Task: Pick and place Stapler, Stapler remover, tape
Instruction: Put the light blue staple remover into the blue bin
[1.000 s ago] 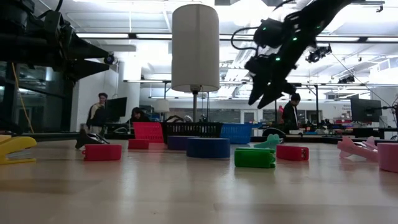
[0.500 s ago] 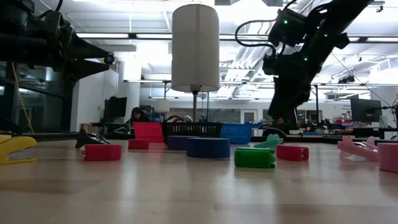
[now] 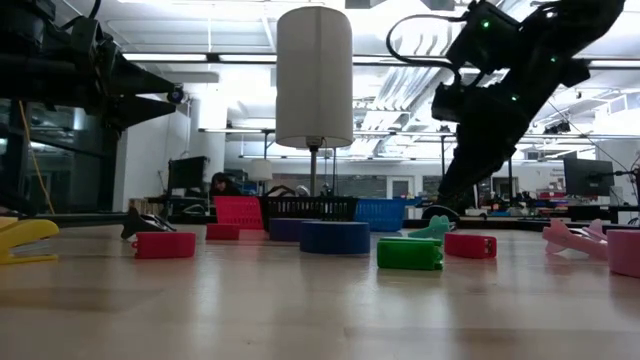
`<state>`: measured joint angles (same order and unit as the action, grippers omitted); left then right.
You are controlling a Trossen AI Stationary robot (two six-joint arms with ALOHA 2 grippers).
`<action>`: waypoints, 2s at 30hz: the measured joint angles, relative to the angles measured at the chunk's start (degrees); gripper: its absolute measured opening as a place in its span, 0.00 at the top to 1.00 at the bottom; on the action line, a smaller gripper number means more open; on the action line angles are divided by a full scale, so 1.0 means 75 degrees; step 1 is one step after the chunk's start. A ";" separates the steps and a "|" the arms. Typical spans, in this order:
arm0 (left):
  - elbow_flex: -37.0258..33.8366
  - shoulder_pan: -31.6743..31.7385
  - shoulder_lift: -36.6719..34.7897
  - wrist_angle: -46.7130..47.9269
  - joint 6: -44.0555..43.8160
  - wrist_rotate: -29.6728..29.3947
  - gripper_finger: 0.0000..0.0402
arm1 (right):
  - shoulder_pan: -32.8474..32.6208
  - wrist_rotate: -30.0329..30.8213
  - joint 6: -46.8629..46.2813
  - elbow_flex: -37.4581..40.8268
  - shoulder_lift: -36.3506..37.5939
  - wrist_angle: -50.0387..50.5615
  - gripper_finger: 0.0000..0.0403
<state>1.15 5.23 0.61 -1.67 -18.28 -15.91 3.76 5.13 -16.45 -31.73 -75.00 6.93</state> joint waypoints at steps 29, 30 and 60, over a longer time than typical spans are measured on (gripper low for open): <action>0.0000 0.0000 -0.0001 0.0000 -0.0003 0.0002 0.44 | -0.0857 0.0821 -0.2845 -0.1469 -0.1456 0.1199 0.30; 0.0000 -0.0001 0.0002 0.0000 -0.0001 0.0001 0.44 | -0.0817 0.0853 -0.3032 -0.1597 -0.1510 0.1444 0.30; 0.0000 0.0000 -0.0001 0.0000 0.0000 0.0001 0.44 | 0.0122 -0.1177 -0.2156 -0.4888 -0.4126 0.4710 0.31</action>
<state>1.15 5.23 0.60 -1.67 -18.28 -15.91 4.67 -3.70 -32.62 -68.39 -105.95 42.26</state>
